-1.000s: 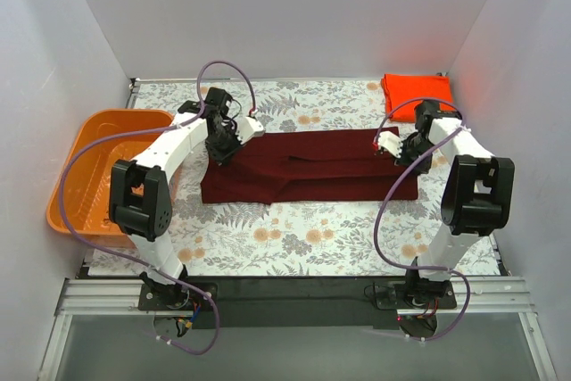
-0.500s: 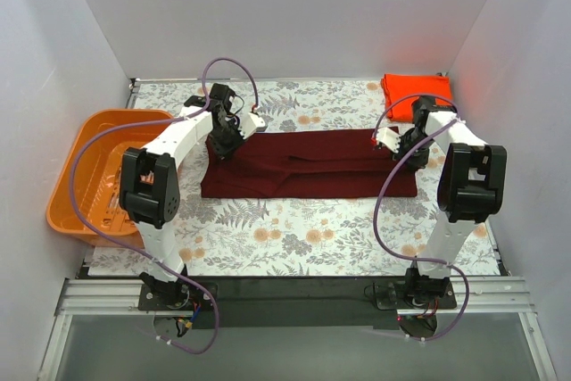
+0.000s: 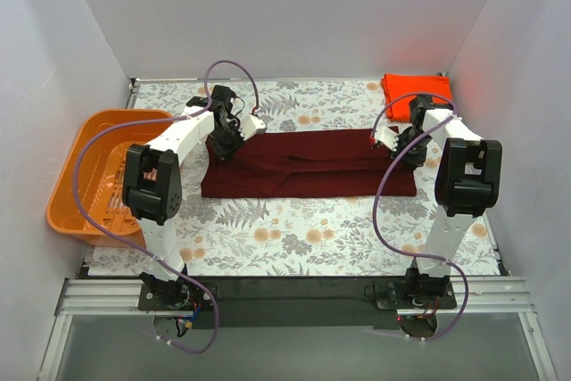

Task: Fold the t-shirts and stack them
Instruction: Fold the tshirt

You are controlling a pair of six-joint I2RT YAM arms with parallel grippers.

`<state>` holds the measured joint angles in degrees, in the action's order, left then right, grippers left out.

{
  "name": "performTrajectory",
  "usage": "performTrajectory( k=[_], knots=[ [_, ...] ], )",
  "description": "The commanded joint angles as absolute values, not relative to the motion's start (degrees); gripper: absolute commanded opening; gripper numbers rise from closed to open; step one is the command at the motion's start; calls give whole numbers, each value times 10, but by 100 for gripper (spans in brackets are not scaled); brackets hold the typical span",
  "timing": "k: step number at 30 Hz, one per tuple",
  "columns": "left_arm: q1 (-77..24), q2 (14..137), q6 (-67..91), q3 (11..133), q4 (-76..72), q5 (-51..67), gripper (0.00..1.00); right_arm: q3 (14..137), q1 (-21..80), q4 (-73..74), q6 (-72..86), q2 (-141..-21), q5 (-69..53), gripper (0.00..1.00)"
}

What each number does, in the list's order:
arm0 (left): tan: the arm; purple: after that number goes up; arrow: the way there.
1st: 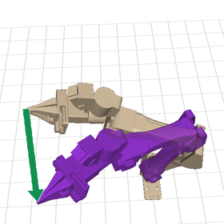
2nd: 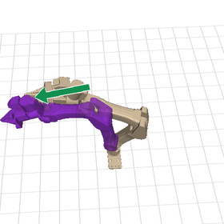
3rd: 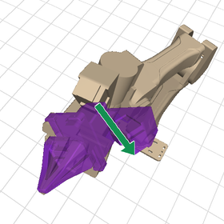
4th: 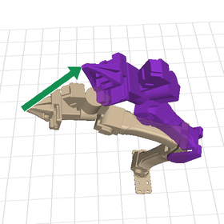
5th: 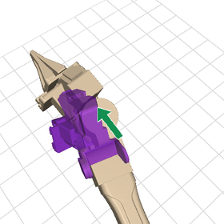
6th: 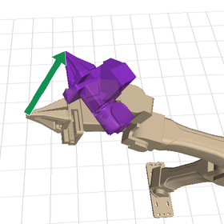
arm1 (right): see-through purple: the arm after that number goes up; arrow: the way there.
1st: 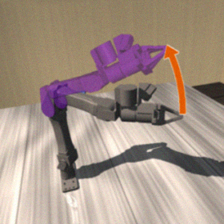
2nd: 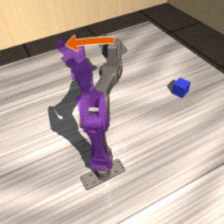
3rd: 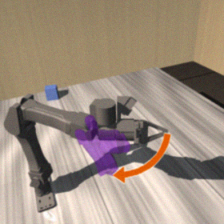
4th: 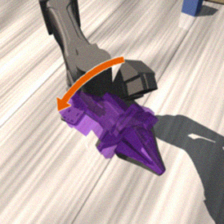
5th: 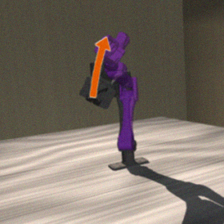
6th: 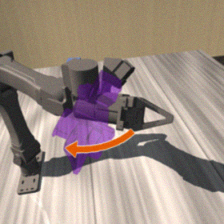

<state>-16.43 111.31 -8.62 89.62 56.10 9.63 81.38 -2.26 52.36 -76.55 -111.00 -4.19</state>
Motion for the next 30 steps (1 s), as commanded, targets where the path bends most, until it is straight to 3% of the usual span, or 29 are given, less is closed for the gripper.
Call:
performTrajectory(
  k=[1, 16, 17, 18, 22, 24, 27, 30],
  knots=[
    [-158, 1106, -96, 912, 551, 88, 0, 842, -20, 522, -763, -1117, -32, 1],
    [-153, 1123, -88, 917, 529, 74, 0, 858, -17, 506, -746, -1139, -18, 4],
    [-151, 1122, -77, 920, 525, 73, 2, 861, -17, 506, -732, -1140, -18, 8],
    [-149, 1120, -70, 925, 524, 75, 14, 868, -17, 508, -727, -1137, -15, 20],
    [-132, 1107, -20, 975, 556, 98, 32, 869, -18, 510, -704, -1105, -14, 37],
    [-122, 1083, 23, 978, 573, 122, 35, 865, -18, 511, -682, -1078, -20, 48],
    [-115, 1031, 78, 933, 583, 152, 36, 853, -18, 521, -642, -1042, -40, 47],
    [-113, 980, 124, 847, 570, 168, 36, 827, -18, 540, -597, -1014, -69, 37]
  ],
)
